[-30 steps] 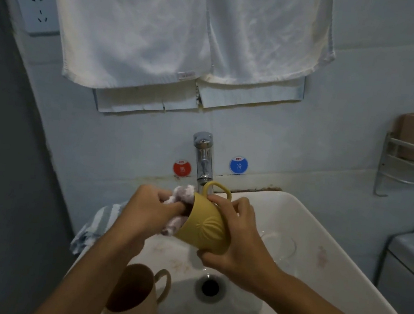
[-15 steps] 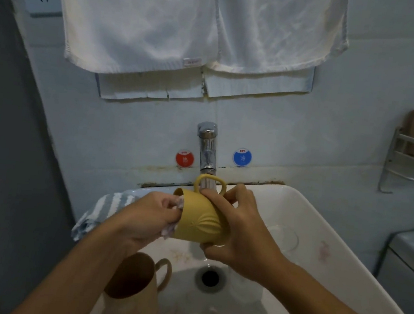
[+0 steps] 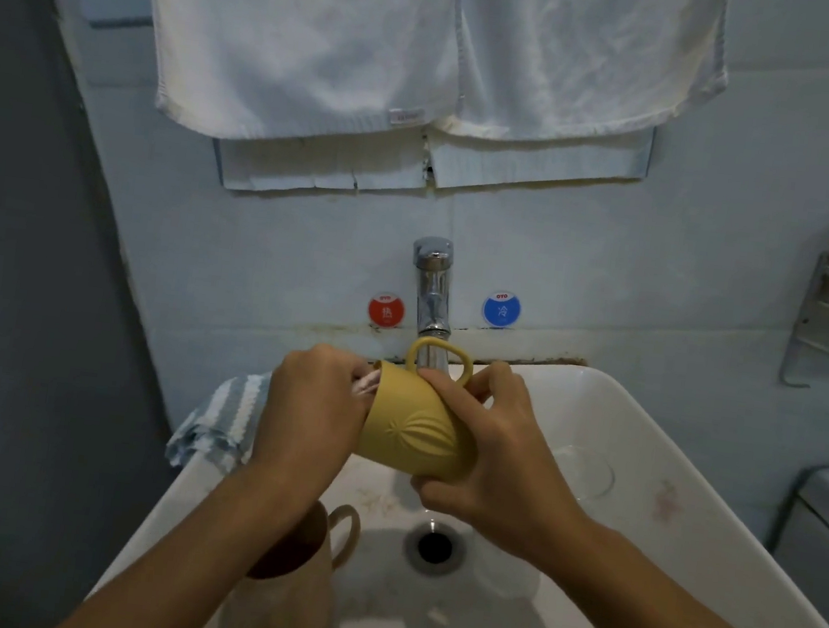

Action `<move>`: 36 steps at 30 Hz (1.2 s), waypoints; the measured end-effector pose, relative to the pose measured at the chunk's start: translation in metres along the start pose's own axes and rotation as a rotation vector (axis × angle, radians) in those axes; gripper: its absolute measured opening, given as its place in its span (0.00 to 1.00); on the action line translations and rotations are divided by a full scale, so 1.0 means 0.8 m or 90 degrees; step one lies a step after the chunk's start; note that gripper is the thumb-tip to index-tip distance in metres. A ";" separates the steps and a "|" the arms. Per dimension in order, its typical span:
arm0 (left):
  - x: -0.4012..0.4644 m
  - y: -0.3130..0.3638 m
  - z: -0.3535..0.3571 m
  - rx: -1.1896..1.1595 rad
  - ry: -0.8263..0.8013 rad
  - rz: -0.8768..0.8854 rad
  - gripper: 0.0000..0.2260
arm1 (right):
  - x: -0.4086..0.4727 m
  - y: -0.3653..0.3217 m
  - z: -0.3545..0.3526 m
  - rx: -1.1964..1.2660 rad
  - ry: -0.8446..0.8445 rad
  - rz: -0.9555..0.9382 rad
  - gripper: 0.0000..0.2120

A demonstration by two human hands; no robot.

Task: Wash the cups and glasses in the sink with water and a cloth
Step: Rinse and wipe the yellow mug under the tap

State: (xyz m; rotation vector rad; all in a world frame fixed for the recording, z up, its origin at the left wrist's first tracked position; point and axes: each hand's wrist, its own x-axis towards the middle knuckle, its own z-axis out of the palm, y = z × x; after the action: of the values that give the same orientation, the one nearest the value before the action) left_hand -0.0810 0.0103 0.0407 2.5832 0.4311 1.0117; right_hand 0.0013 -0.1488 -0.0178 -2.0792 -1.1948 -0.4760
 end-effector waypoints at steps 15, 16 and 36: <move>-0.010 -0.043 -0.052 -0.417 -0.195 -0.191 0.08 | 0.004 0.010 0.000 -0.005 -0.011 0.013 0.46; -0.014 -0.053 -0.059 -0.455 -0.168 -0.230 0.10 | 0.003 0.012 -0.001 -0.006 -0.003 0.018 0.46; -0.097 -0.204 -0.060 -0.043 -0.147 -0.503 0.31 | -0.003 0.008 0.009 -0.018 -0.022 -0.016 0.49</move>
State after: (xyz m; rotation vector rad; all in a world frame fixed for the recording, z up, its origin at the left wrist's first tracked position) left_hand -0.1943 0.1359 -0.0386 2.1061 1.1909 0.4303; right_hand 0.0059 -0.1474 -0.0264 -2.1071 -1.2417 -0.4727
